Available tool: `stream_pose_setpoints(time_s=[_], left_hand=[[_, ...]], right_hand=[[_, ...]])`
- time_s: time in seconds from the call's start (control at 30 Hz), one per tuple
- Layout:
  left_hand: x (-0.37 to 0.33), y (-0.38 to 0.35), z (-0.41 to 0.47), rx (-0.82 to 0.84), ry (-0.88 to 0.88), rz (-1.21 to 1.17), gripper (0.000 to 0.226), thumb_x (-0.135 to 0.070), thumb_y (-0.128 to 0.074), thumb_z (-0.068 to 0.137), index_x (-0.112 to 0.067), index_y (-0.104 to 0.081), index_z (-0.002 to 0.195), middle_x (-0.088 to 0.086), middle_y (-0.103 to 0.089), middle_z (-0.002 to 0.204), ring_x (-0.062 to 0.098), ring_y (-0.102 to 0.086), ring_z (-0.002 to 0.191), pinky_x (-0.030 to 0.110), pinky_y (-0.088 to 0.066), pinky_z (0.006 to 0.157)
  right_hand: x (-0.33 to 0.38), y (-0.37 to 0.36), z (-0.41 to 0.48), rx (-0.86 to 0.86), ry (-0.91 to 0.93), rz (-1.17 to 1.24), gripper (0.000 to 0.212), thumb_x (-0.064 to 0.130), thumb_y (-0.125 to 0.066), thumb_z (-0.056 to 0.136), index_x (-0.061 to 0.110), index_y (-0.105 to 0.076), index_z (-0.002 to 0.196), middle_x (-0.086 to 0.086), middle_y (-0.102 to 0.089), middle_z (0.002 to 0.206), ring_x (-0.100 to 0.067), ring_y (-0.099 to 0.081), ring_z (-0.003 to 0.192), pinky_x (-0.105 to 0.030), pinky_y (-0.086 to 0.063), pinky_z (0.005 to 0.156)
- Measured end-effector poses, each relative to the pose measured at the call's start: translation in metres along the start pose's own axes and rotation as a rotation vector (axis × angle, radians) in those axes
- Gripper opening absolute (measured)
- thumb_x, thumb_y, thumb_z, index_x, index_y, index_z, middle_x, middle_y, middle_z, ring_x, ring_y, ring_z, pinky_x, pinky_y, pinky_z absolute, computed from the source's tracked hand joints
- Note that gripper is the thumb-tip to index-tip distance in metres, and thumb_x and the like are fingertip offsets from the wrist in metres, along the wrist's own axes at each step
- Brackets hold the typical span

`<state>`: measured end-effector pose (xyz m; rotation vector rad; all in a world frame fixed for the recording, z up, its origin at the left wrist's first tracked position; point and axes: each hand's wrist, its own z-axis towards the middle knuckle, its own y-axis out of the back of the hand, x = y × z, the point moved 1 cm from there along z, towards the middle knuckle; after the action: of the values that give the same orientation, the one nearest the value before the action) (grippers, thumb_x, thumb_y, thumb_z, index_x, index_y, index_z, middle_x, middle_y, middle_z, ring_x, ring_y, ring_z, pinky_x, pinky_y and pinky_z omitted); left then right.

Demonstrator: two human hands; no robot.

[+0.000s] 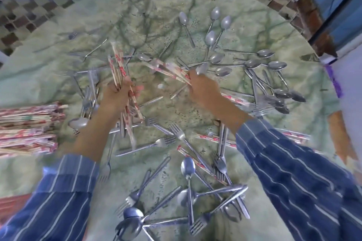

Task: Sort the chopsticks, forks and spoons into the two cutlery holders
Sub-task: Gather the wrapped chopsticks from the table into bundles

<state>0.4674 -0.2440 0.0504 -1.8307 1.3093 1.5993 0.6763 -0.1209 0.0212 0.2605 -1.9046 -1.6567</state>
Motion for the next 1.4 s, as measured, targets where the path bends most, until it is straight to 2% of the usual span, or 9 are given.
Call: stream_pose_setpoints(time_s=[0.1, 0.23, 0.37, 0.47, 0.63, 0.83, 1.03, 1.13, 1.4], left_hand=[[-0.009, -0.027, -0.015, 0.041, -0.023, -0.046, 0.03, -0.037, -0.043, 0.101, -0.018, -0.058, 0.082, -0.013, -0.069, 0.061, -0.001, -0.066, 0.058, 0.014, -0.047, 0.046], [-0.018, -0.074, -0.036, 0.065, 0.027, -0.193, 0.033, -0.04, -0.055, 0.095, -0.019, -0.048, 0.07, -0.008, -0.047, 0.048, 0.007, -0.042, 0.037, 0.018, -0.034, 0.037], [-0.022, -0.121, -0.061, 0.162, 0.045, 0.007, 0.034, -0.047, -0.069, 0.083, -0.021, -0.055, 0.067, -0.005, -0.049, 0.05, 0.01, -0.041, 0.039, 0.018, -0.033, 0.036], [-0.022, -0.158, -0.091, 0.327, -0.013, 0.108, 0.027, -0.037, -0.07, 0.085, -0.016, -0.062, 0.071, -0.001, -0.06, 0.055, 0.008, -0.046, 0.039, 0.02, -0.039, 0.04], [-0.01, -0.216, -0.12, 0.524, -0.2, 0.359, 0.014, -0.032, -0.069, 0.086, -0.018, -0.069, 0.083, -0.001, -0.072, 0.072, 0.012, -0.061, 0.059, 0.024, -0.046, 0.057], [-0.007, -0.279, -0.129, 0.585, -0.396, 0.588, 0.024, -0.032, -0.07, 0.086, -0.013, -0.07, 0.1, 0.004, -0.07, 0.08, 0.02, -0.065, 0.071, 0.028, -0.049, 0.063], [-0.01, -0.339, -0.134, 0.591, -0.56, 0.895, 0.032, -0.032, -0.065, 0.089, -0.012, -0.065, 0.114, 0.014, -0.068, 0.1, 0.031, -0.063, 0.094, 0.035, -0.045, 0.074], [-0.009, -0.353, -0.131, 0.579, -0.609, 0.997, 0.031, -0.031, -0.064, 0.089, -0.012, -0.063, 0.114, 0.011, -0.066, 0.105, 0.031, -0.061, 0.099, 0.033, -0.042, 0.074], [-0.019, -0.361, -0.128, 0.63, -0.762, 1.081, 0.032, -0.032, -0.054, 0.092, -0.011, -0.062, 0.115, 0.007, -0.057, 0.117, 0.026, -0.053, 0.11, 0.034, -0.042, 0.078]], right_hand=[[-0.029, 0.024, -0.038, -0.008, -0.118, 0.5, 0.025, 0.02, -0.041, 0.102, 0.006, -0.047, 0.121, -0.012, -0.058, 0.086, -0.027, -0.058, 0.075, -0.039, -0.045, 0.067], [-0.062, 0.065, -0.095, -0.174, -0.347, 0.977, 0.029, 0.03, -0.038, 0.104, 0.015, -0.061, 0.095, 0.003, -0.041, 0.064, 0.001, -0.038, 0.047, -0.017, -0.033, 0.05], [-0.102, 0.094, -0.142, -0.235, -0.472, 1.05, 0.045, 0.05, -0.031, 0.101, 0.022, -0.065, 0.088, 0.009, -0.042, 0.055, -0.003, -0.038, 0.045, -0.022, -0.037, 0.05], [-0.129, 0.101, -0.163, -0.32, -0.583, 1.157, 0.053, 0.053, -0.031, 0.1, 0.018, -0.057, 0.071, 0.01, -0.044, 0.045, -0.005, -0.048, 0.045, -0.035, -0.055, 0.074], [-0.172, 0.115, -0.199, -0.226, -0.689, 0.97, 0.069, 0.078, -0.028, 0.085, 0.016, -0.055, 0.072, -0.002, -0.046, 0.06, -0.017, -0.043, 0.056, -0.033, -0.04, 0.061], [-0.216, 0.099, -0.238, -0.074, -0.744, 0.871, 0.045, 0.051, -0.057, 0.091, 0.009, -0.055, 0.075, 0.0, -0.049, 0.044, -0.014, -0.046, 0.032, -0.022, -0.037, 0.032], [-0.238, 0.066, -0.269, -0.205, -0.904, 0.94, 0.02, 0.027, -0.057, 0.096, 0.016, -0.053, 0.08, 0.002, -0.052, 0.052, -0.015, -0.049, 0.04, -0.025, -0.041, 0.037], [-0.245, 0.046, -0.281, -0.28, -1.023, 0.986, 0.015, 0.021, -0.061, 0.092, 0.016, -0.056, 0.079, -0.011, -0.057, 0.063, -0.015, -0.048, 0.035, -0.026, -0.042, 0.04], [-0.24, 0.017, -0.276, -0.217, -1.273, 1.263, 0.042, 0.038, -0.074, 0.082, 0.0, -0.059, 0.076, -0.006, -0.055, 0.04, -0.028, -0.058, 0.045, -0.046, -0.057, 0.056]])
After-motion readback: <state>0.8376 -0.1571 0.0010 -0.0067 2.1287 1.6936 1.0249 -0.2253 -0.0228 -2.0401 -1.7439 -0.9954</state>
